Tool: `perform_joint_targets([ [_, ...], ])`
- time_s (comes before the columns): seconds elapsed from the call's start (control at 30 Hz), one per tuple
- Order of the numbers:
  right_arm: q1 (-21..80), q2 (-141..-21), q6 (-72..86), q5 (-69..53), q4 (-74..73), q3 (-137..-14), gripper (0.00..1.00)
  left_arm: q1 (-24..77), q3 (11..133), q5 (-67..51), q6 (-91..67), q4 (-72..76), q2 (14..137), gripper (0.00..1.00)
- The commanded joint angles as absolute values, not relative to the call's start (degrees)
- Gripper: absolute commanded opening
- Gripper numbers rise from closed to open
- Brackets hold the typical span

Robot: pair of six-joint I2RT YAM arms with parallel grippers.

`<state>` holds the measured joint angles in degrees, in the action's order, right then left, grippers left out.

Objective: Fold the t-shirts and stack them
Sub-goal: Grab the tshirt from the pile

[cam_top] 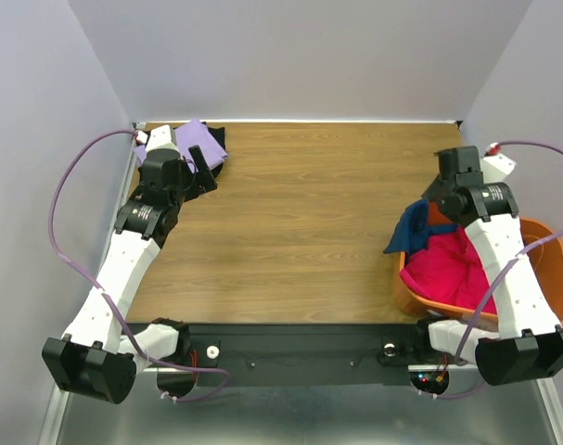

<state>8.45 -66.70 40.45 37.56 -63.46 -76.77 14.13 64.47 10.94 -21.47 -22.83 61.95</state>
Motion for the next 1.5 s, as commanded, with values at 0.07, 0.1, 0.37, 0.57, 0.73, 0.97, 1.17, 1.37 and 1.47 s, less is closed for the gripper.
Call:
perform_joint_targets([
  [0.07,-2.5,-64.3,45.6,33.7,-67.7,-69.5,1.0,14.0,63.0,10.4,-21.5,-19.5,59.6,0.99],
  [0.1,-3.9,-63.9,45.6,32.2,-67.0,-68.0,1.0,14.0,62.9,10.4,-21.6,-19.7,59.7,0.99],
  [0.37,-13.1,-64.2,45.7,22.4,-60.2,-57.7,1.0,14.0,60.4,9.5,-21.6,-18.2,58.8,0.99],
  [0.57,-13.3,-67.1,46.0,27.9,-58.6,-58.2,0.99,13.9,59.0,8.0,-21.2,-16.9,59.5,0.99],
  [0.73,-13.4,-68.9,47.2,29.8,-57.5,-57.0,0.97,13.5,58.7,7.8,-20.6,-15.9,60.2,0.99],
  [0.97,-13.7,-72.2,46.9,32.3,-54.3,-55.5,0.76,12.1,58.7,7.6,-19.4,-15.2,60.6,0.99],
  [1.17,-14.0,-71.4,46.8,34.0,-54.1,-55.3,0.11,10.5,57.9,7.2,-19.2,-15.2,60.4,0.99],
  [1.37,-14.0,-67.3,41.5,32.3,-55.7,-68.4,0.0,8.9,57.6,5.9,-18.8,-14.9,60.3,0.99],
  [1.47,-14.0,-67.1,35.7,33.5,-55.6,-82.3,0.0,8.4,57.9,5.5,-18.6,-14.9,60.6,0.99],
])
